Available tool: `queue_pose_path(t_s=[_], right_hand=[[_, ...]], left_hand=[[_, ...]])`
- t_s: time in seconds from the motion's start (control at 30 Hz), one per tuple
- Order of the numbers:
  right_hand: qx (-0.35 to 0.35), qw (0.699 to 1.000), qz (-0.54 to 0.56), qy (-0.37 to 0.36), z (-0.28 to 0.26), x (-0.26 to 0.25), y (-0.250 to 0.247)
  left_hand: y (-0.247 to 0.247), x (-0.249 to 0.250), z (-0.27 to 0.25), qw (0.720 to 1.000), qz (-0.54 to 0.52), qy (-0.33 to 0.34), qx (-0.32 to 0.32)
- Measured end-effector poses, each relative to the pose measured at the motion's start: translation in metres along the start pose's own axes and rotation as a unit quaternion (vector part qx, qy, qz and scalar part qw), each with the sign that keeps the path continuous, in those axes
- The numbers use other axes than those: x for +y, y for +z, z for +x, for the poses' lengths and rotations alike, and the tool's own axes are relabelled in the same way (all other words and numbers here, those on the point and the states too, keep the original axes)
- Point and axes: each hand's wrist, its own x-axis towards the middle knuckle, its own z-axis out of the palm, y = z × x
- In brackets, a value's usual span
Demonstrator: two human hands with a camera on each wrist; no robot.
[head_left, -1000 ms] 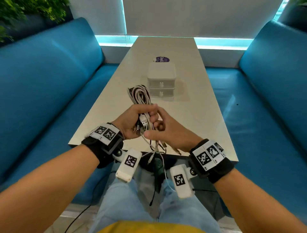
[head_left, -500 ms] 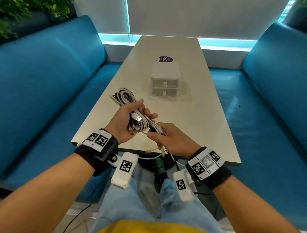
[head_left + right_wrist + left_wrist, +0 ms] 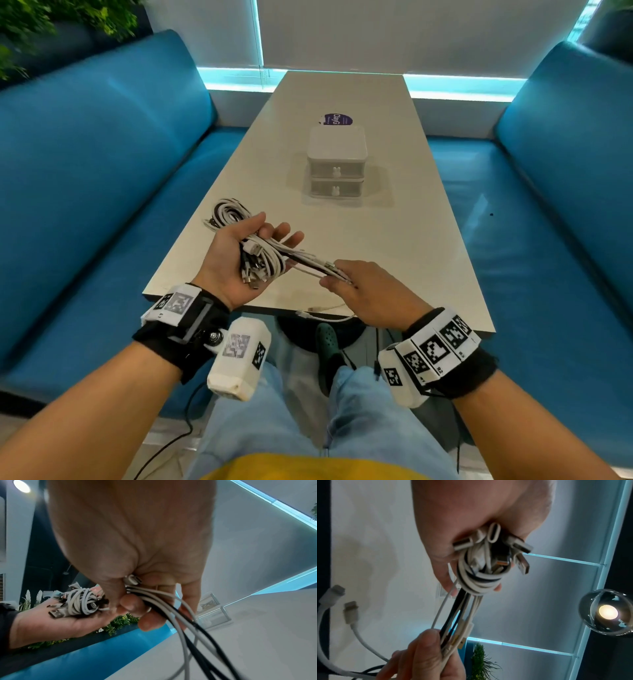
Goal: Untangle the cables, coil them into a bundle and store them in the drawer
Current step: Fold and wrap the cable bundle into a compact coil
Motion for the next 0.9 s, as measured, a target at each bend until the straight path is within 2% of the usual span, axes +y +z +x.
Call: queue_pose_path(t_s=[0.1, 0.2, 0.27, 0.33, 0.4, 0.47, 0.6, 0.7, 0.8, 0.9], right_hand=[[-0.022, 0.999, 0.032, 0.021, 0.0, 0.004, -0.001], [-0.027, 0.997, 0.046, 0.047, 0.002, 0.001, -0.008], [0.024, 0.998, 0.033, 0.041, 0.003, -0.006, -0.014], [0.088, 0.996, 0.021, 0.003, 0.006, -0.022, -0.018], [0.092, 0.994, -0.05, -0.033, 0.013, -0.035, -0.01], [0.075, 0.989, -0.124, -0.04, 0.023, -0.038, 0.008], [0.11, 0.988, -0.108, -0.024, 0.035, -0.024, 0.043], [0.09, 0.99, -0.105, -0.01, 0.035, -0.019, 0.054], [0.038, 0.999, -0.015, -0.011, 0.035, -0.022, 0.053], [-0.005, 0.999, 0.022, -0.032, 0.036, -0.021, 0.049]], left_hand=[[0.002, -0.007, 0.001, 0.999, -0.024, 0.015, 0.023], [0.003, -0.009, 0.007, 0.997, -0.004, 0.049, 0.055], [0.006, -0.012, 0.013, 0.994, 0.011, 0.074, 0.081], [0.011, -0.017, 0.017, 0.99, 0.01, 0.09, 0.108], [0.015, -0.022, 0.02, 0.987, -0.007, 0.091, 0.131], [0.018, -0.024, 0.021, 0.984, -0.027, 0.077, 0.156], [0.021, -0.026, 0.018, 0.981, -0.054, 0.054, 0.181], [0.019, -0.023, 0.014, 0.981, -0.057, 0.054, 0.18], [0.015, -0.021, 0.012, 0.982, -0.053, 0.053, 0.174], [0.014, -0.022, 0.015, 0.978, -0.031, 0.064, 0.194]])
